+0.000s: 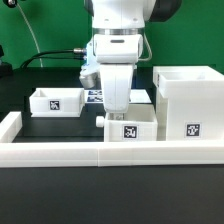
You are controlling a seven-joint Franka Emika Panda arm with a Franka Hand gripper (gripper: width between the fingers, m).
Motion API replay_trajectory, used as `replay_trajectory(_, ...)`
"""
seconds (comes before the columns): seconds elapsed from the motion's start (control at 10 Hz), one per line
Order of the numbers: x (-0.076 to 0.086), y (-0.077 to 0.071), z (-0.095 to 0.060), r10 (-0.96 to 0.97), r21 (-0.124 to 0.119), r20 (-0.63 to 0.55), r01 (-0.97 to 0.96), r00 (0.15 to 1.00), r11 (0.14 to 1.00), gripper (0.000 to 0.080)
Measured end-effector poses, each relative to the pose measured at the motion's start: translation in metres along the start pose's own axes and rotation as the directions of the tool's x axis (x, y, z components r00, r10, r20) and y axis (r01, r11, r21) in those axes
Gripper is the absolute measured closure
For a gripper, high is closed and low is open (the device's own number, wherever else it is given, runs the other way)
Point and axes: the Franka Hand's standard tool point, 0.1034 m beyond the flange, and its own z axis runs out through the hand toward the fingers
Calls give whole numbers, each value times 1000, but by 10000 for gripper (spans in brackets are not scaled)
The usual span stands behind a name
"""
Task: Assemble drawer
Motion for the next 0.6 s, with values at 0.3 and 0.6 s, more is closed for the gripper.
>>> replay_trajectory(0.3, 14, -2, 0, 16, 12, -3, -16, 1000, 1000, 757)
replay_trajectory(0.6, 20, -2, 0, 46, 12, -6, -46, 999, 999, 757)
